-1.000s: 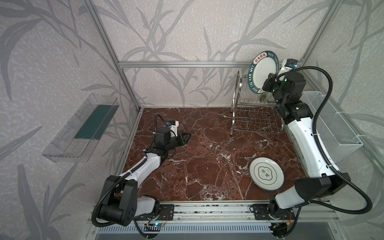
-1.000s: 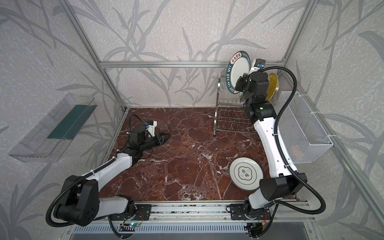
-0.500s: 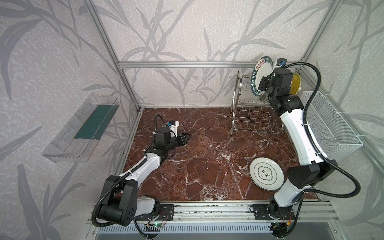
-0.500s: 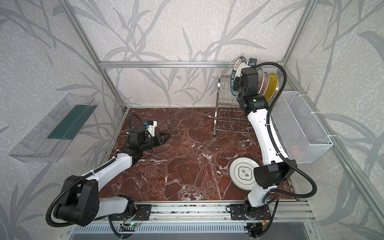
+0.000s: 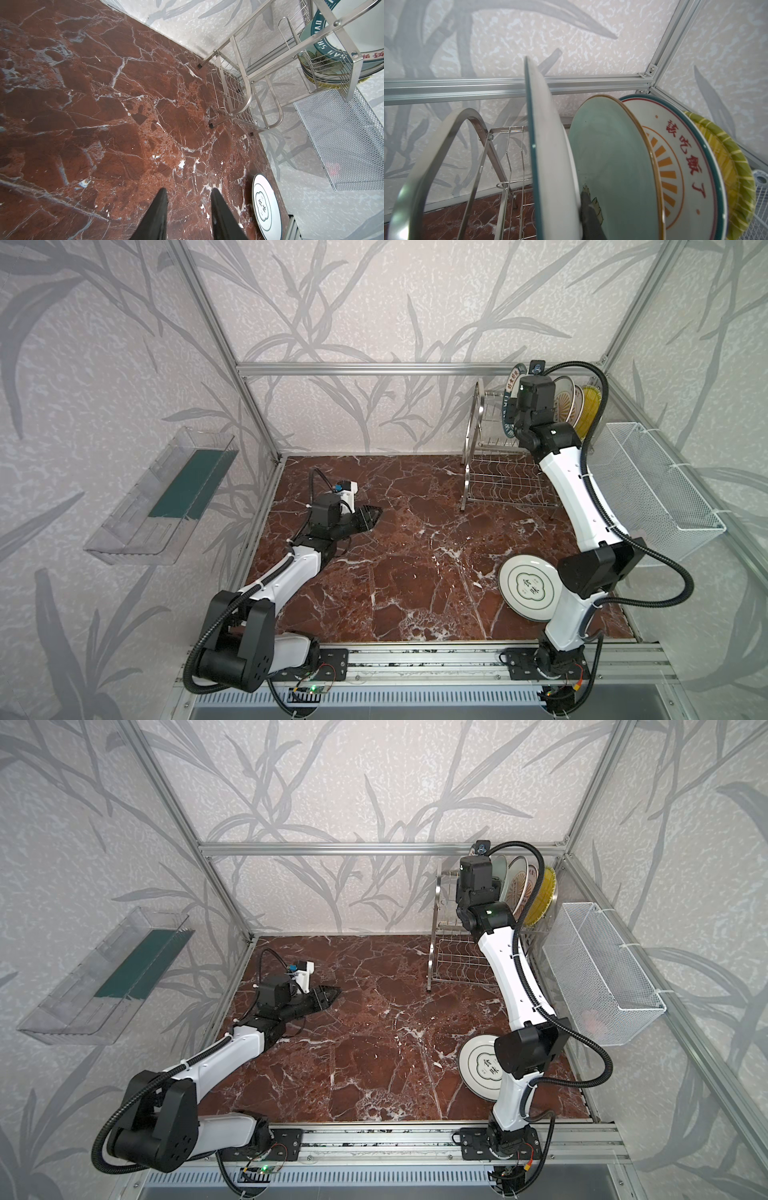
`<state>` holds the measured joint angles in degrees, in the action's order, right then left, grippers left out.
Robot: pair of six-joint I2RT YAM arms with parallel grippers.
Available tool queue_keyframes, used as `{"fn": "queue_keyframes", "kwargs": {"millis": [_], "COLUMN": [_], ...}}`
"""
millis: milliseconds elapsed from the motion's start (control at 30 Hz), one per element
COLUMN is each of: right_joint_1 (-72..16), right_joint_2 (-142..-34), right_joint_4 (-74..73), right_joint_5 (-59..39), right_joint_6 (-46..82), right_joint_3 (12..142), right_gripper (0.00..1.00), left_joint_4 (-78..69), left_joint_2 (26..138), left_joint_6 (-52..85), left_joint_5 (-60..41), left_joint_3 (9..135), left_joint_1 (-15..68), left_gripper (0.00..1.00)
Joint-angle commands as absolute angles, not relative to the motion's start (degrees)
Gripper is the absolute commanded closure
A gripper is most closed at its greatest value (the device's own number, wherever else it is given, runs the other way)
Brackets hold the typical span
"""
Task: Load the plates into the dish rack
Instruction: 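Push the plate down into the rack slot with the right gripper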
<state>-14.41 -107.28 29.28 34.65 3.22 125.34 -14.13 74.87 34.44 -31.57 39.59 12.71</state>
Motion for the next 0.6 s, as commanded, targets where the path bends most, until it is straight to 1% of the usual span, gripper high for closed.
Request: {"fn": "queue_keyframes", "kwargs": {"millis": [0,567], "right_joint_1": [-14.8,-14.9], "right_joint_2": [-107.6,-110.8], "right_joint_4": [28.2,29.7], "right_joint_5": [37.9,38.7], "right_joint_6": [2.3,1.6], "right_joint_3": [128.3,129.5], "right_gripper": [1.00,1.00], "left_joint_4": [-14.8,-14.5], "left_joint_2": [74.7,74.9], "left_joint_6": [33.6,33.3], "left_joint_5": [-31.9,-31.8], "left_joint_3": [39.9,39.8], "left_joint_1": [12.9,12.9], "left_gripper": [0.66,0.66]}}
